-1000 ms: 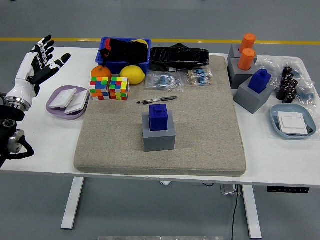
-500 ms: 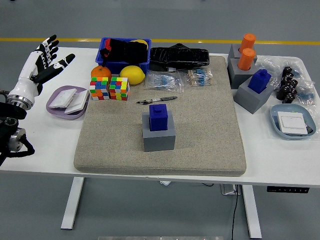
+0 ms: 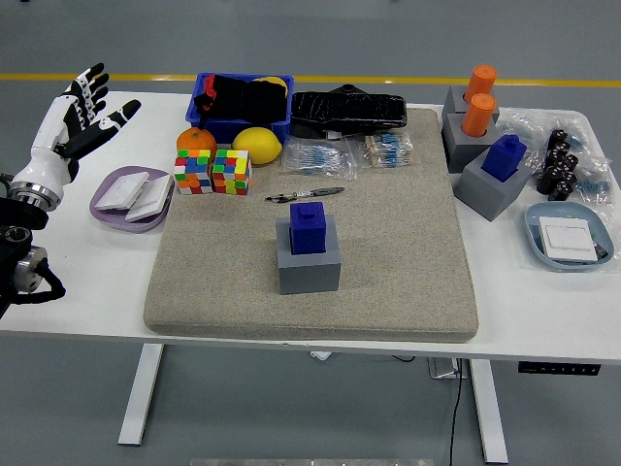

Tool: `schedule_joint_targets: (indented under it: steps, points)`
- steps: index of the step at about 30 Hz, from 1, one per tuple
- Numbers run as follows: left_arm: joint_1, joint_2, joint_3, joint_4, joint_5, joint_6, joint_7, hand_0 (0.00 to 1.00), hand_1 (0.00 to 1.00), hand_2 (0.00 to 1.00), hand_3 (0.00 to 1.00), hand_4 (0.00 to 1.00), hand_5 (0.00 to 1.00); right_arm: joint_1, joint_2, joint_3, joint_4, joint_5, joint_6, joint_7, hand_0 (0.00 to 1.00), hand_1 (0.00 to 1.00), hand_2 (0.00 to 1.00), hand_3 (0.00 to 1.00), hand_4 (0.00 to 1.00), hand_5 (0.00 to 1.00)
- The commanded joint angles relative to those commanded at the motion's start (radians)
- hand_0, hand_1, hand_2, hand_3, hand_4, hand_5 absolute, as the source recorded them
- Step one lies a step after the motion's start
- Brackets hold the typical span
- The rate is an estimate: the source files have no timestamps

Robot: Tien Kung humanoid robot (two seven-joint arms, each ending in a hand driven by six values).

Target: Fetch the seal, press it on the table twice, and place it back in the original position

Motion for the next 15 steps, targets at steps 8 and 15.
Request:
schedule_joint_targets:
  steps: [8, 15]
  points:
    - [0.0, -0.001, -0.006, -0.005, 0.001, -0.001, -0.002, 0.949, 0.996, 0.989, 0.992, 0.956, 0.469, 0.002, 0.003, 0.004, 0.0, -0.003, -0.003, -0.002, 0.923, 0.822, 0.826, 0.853, 0.998, 0.843]
    - [-0.001, -0.001, -0.008, -0.007, 0.002, 0.0, -0.002, 0.949, 0.996, 0.989, 0.991, 0.956, 0.47, 0.006, 0.004, 0.008, 0.0, -0.003, -0.001, -0.004, 0.923, 0.822, 0.826, 0.853, 0.998, 0.843]
